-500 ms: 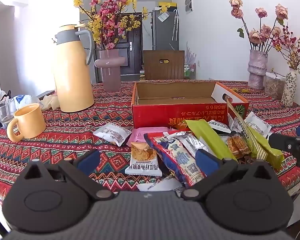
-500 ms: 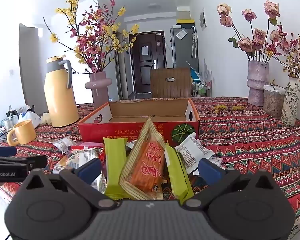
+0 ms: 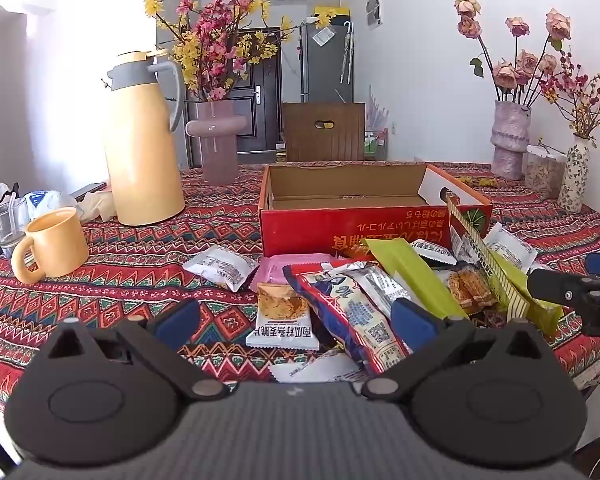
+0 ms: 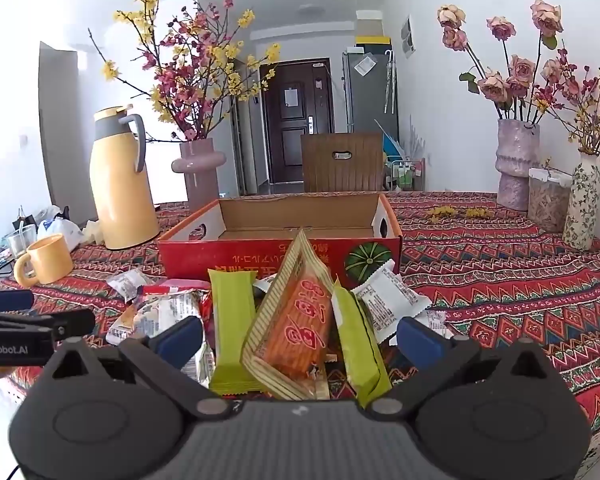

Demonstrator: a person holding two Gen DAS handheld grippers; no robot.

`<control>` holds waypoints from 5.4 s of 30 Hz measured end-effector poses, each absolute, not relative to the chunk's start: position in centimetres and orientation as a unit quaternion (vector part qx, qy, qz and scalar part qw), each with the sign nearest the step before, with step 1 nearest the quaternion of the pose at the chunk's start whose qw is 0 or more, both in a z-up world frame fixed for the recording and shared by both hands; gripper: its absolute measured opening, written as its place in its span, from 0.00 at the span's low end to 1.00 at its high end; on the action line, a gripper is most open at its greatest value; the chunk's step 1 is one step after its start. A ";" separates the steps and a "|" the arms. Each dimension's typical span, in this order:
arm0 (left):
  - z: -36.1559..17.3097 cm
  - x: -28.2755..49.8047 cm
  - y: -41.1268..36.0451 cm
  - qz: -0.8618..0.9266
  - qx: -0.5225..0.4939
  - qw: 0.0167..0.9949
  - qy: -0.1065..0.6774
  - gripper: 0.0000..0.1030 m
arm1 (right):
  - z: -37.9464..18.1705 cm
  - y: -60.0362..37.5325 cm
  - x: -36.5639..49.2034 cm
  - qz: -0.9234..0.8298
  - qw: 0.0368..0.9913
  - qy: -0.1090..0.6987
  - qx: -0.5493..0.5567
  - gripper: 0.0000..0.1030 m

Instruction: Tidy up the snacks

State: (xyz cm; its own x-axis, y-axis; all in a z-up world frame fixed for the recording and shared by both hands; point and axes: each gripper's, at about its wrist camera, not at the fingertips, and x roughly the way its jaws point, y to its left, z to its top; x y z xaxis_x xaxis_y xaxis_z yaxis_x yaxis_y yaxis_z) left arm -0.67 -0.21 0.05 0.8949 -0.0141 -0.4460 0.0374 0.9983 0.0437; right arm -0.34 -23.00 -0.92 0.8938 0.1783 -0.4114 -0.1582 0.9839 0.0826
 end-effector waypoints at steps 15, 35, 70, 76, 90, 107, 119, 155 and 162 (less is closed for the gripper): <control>0.0 -0.6 -0.2 -0.016 0.024 0.972 0.231 1.00 | -1.0 -22.8 -0.3 0.090 0.972 0.216 0.022 1.00; 0.0 -0.6 -0.2 -0.017 0.023 0.972 0.232 1.00 | -0.9 -22.7 -0.3 0.092 0.972 0.216 0.021 1.00; -0.2 -0.9 -0.3 -0.018 0.019 0.972 0.233 1.00 | -1.3 -22.5 -0.3 0.093 0.971 0.219 0.022 1.00; -0.4 -0.8 -0.3 -0.019 0.018 0.972 0.235 1.00 | -1.4 -22.5 -0.4 0.094 0.971 0.219 0.023 1.00; -0.8 0.4 0.0 -0.016 0.009 0.968 0.249 1.00 | -1.2 -24.7 0.1 0.077 0.972 0.219 0.028 0.80; -1.8 2.4 1.0 -0.001 0.002 0.963 0.271 1.00 | -4.5 -24.9 6.1 0.060 0.952 0.300 -0.024 0.39; -2.2 2.9 1.7 0.005 -0.004 0.961 0.278 1.00 | -5.4 -24.7 7.7 0.044 0.945 0.321 -0.038 0.19; -4.6 0.7 1.5 -0.046 0.041 0.943 0.328 1.00 | -3.3 -25.9 2.7 0.058 0.964 0.250 0.067 0.18; -5.4 2.3 0.2 -0.053 0.064 0.941 0.327 1.00 | -3.4 -26.5 2.5 0.057 0.964 0.249 0.073 0.18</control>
State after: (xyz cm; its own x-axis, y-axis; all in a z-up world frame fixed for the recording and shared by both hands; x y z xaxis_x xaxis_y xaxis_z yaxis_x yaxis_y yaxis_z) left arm 2.35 0.25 -5.42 0.7807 -0.0586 -0.6221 0.1422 0.9861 0.0856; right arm 2.53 -26.45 -3.43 0.8695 0.1457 -0.4719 -0.0734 0.9830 0.1683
